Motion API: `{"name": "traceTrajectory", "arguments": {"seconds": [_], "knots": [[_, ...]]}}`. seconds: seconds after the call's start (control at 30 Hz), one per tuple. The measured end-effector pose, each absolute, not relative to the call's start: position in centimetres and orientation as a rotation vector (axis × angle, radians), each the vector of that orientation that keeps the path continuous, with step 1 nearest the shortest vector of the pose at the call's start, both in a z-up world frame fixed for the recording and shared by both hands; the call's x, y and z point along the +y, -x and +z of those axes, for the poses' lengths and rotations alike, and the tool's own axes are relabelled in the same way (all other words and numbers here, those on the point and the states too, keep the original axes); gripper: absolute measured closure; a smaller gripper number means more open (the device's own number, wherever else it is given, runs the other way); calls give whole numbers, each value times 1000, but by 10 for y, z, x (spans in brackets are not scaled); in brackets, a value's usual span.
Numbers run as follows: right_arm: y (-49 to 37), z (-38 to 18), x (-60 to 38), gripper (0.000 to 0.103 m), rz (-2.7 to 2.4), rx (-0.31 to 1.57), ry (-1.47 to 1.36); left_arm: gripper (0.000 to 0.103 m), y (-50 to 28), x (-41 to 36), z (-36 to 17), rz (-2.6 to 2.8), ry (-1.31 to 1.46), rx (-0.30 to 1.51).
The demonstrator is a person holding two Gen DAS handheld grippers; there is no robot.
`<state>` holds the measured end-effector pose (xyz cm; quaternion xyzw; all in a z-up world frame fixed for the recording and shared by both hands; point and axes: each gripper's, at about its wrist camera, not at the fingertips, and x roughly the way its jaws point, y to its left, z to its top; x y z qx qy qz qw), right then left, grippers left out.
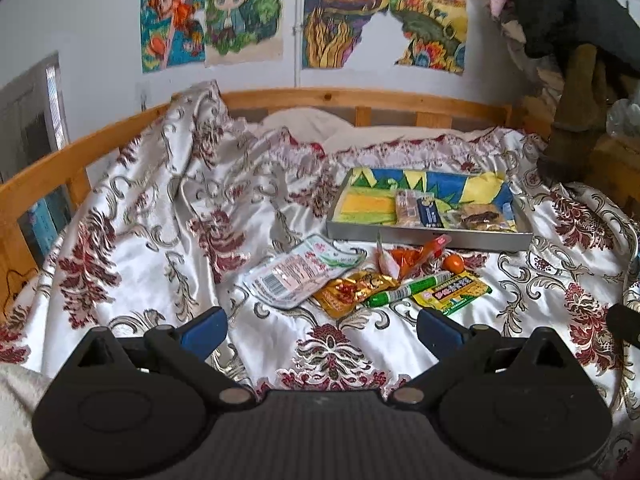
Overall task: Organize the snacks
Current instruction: 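Move both open tools down toward the remaining snack pile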
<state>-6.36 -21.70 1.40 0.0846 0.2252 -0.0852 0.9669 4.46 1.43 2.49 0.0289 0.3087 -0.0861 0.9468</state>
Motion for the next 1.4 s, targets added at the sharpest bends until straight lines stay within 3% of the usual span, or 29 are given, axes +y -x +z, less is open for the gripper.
{"name": "traceTrajectory", "arguments": {"seconds": [0.4, 0.6, 0.97, 1.3, 1.4], "knots": [[-8, 14, -228, 1, -45, 495, -122, 0, -111, 3, 33, -233, -213, 656], [-45, -3, -220, 1, 37, 537, -83, 0, -165, 0, 10, -232, -325, 724], [-68, -24, -205, 1, 42, 585, 5, 0, -213, 7, -11, -230, -282, 761], [-115, -53, -189, 1, 179, 710, -122, 0, -239, 19, -11, -301, -265, 791], [-125, -59, -179, 8, 221, 742, -171, 0, -242, 17, -21, -414, -365, 766]]}}
